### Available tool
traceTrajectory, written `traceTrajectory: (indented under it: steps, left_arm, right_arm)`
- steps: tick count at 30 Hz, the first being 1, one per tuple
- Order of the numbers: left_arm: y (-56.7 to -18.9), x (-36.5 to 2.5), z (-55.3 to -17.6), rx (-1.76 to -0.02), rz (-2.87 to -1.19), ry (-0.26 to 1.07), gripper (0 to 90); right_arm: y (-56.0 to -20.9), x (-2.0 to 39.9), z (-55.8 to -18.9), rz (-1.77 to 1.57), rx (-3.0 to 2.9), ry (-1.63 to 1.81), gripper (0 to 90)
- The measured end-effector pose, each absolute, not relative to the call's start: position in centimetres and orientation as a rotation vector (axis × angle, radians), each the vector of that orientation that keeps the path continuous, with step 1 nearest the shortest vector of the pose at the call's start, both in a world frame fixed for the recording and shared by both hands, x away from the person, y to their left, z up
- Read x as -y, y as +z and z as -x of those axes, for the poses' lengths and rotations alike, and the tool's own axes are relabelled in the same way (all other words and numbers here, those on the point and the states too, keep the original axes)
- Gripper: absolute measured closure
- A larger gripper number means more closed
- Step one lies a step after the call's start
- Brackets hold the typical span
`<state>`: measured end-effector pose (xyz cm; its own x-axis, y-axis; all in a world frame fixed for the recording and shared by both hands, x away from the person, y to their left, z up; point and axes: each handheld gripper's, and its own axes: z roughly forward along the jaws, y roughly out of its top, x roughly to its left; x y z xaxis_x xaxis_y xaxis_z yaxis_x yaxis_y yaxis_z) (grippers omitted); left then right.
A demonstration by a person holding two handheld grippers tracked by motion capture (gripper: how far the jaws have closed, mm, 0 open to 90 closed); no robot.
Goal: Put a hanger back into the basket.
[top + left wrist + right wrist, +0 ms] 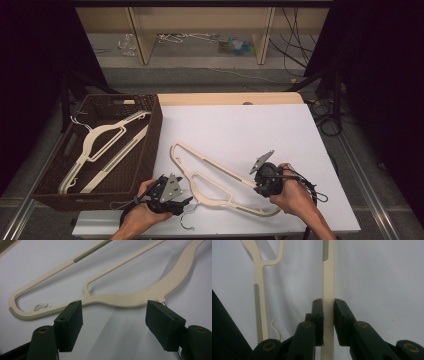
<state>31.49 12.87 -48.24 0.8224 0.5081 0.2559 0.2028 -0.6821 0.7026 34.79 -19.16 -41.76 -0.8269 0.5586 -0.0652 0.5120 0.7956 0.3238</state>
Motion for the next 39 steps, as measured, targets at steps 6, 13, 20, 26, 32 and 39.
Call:
traceTrajectory:
  steps: [6, 13, 20, 26, 32, 39]
  left_arm:
    - [-48.2, -12.4, -31.6, -0.451, -2.366, 0.616, 29.0]
    - [-48.5, -11.0, -31.3, -0.317, -2.441, 0.717, 29.0]
    - [-48.6, -10.5, -31.4, -0.28, -2.455, 0.738, 29.1]
    - [-48.7, -10.0, -31.3, -0.251, -2.45, 0.766, 28.7]
    - [-48.6, -9.6, -30.9, -0.186, -2.459, 0.802, 29.5]
    - [-48.7, -9.0, -30.6, -0.154, -2.461, 0.845, 29.8]
  right_arm:
    - [-41.8, 19.2, -34.8, -0.842, -2.835, 0.445, 79.6]
    - [-41.5, 19.3, -34.8, -0.841, -2.842, 0.437, 79.6]
    - [-40.7, 19.5, -34.8, -0.825, -2.836, 0.438, 79.7]
    - [-40.3, 19.7, -34.8, -0.818, -2.836, 0.456, 79.7]
    - [-40.2, 20.3, -35.2, -0.834, -2.85, 0.491, 79.8]
    - [-39.8, 20.6, -35.2, -0.837, -2.855, 0.512, 79.8]
